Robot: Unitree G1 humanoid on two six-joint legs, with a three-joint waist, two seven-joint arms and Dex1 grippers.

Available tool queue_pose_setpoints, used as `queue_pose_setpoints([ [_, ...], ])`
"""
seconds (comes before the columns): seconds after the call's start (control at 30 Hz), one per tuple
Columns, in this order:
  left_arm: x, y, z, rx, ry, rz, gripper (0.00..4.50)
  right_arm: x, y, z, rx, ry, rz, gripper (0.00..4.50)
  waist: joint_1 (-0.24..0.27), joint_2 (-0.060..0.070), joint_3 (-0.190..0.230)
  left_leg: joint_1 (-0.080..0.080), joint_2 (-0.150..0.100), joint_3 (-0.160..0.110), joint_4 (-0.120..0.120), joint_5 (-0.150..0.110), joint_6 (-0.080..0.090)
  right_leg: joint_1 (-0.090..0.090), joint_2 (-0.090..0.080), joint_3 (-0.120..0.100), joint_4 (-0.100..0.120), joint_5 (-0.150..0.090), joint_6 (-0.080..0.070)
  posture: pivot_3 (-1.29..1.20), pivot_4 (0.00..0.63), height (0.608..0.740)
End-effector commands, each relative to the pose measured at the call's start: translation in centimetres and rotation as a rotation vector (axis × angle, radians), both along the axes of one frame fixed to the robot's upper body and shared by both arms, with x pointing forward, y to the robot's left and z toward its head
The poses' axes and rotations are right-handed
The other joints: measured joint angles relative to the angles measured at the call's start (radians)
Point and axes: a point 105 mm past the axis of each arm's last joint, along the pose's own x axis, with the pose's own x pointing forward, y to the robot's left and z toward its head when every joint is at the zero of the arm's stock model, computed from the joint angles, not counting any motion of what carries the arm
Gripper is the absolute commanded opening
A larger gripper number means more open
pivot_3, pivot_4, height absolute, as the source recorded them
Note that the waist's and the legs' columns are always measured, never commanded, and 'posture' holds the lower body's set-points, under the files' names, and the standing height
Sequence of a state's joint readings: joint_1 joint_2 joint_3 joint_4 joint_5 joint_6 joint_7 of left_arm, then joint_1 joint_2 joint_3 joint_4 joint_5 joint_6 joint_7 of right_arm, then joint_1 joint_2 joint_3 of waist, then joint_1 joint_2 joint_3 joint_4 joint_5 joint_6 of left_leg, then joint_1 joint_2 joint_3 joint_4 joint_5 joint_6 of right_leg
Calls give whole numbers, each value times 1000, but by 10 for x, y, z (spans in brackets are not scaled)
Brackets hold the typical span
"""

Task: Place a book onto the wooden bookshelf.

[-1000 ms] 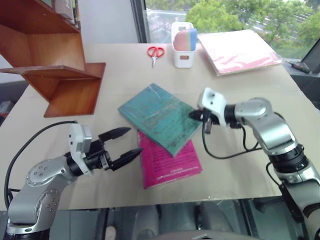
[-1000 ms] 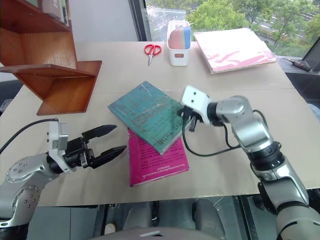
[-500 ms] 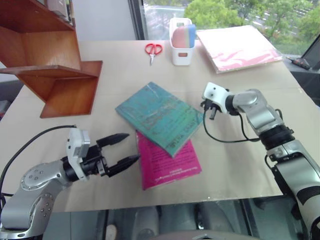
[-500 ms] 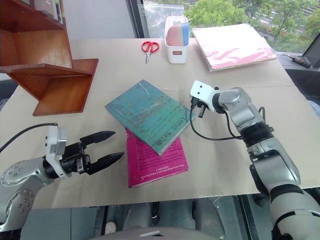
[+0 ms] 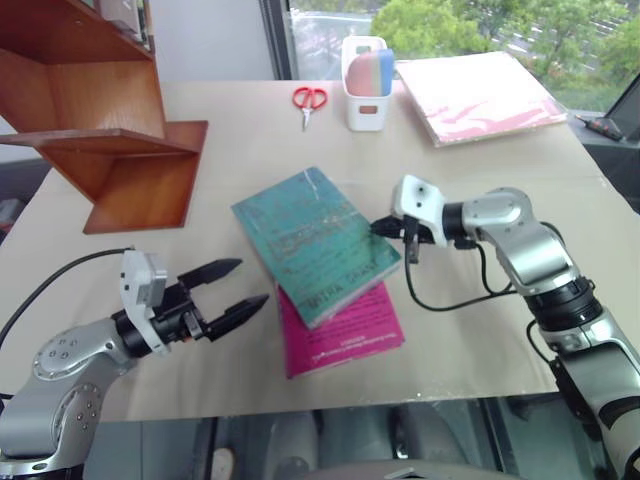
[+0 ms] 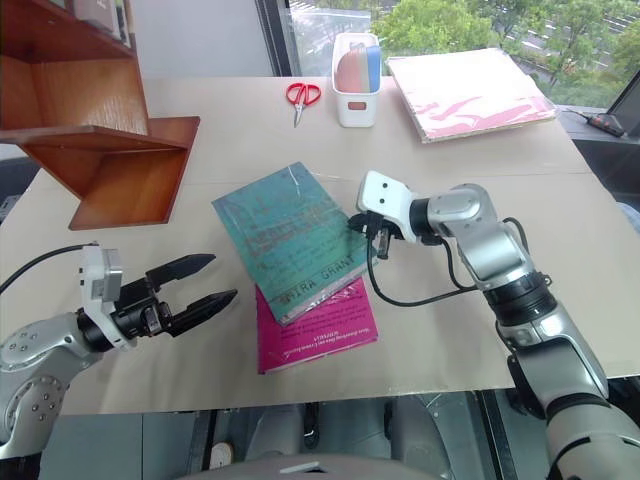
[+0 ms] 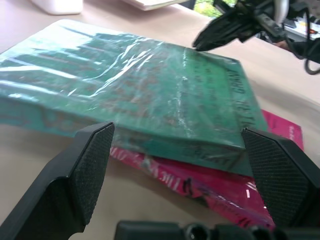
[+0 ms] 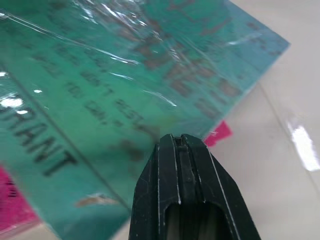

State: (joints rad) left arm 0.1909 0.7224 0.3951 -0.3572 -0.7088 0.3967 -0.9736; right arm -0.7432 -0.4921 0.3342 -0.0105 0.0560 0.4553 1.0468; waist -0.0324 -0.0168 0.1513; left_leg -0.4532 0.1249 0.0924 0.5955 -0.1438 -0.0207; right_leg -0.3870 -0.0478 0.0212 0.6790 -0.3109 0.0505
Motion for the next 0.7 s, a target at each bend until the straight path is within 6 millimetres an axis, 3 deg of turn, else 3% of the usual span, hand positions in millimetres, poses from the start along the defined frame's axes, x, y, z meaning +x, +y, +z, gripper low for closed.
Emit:
queue_pose_setpoints([
  [0.03, 4, 7, 5, 0, -15, 34, 4500, -5, 2, 11, 30, -37, 12, 14, 0, 0, 0, 0, 0, 0, 0, 0, 0, 0, 0, 0, 0, 0, 0, 0, 150, 740],
  [0.23, 9, 15, 4, -11, -4, 57, 4500, -11, 4, 14, 84, -26, 19, 14, 1, 0, 0, 0, 0, 0, 0, 0, 0, 0, 0, 0, 0, 0, 0, 0, 150, 740],
  [0.33, 9, 16, 2, -9, -5, 52, 4500, 8, -9, 32, 118, -92, -110, 14, 1, 0, 0, 0, 0, 0, 0, 0, 0, 0, 0, 0, 1, 0, 0, 0, 150, 740],
  [0.43, 9, 16, 1, -9, -8, 50, 4500, 13, -13, 36, 122, -103, -147, 14, 1, 0, 0, 0, 0, 0, 1, 0, 0, 0, 0, 0, 0, 0, 0, 0, 150, 740],
  [0.7, 12, 14, 1, -11, -15, 36, 4500, 20, -13, 13, 28, -104, -183, 14, 1, 0, 0, 0, 0, 0, 0, 0, 0, 0, 0, 0, 0, 0, 0, 0, 150, 740],
])
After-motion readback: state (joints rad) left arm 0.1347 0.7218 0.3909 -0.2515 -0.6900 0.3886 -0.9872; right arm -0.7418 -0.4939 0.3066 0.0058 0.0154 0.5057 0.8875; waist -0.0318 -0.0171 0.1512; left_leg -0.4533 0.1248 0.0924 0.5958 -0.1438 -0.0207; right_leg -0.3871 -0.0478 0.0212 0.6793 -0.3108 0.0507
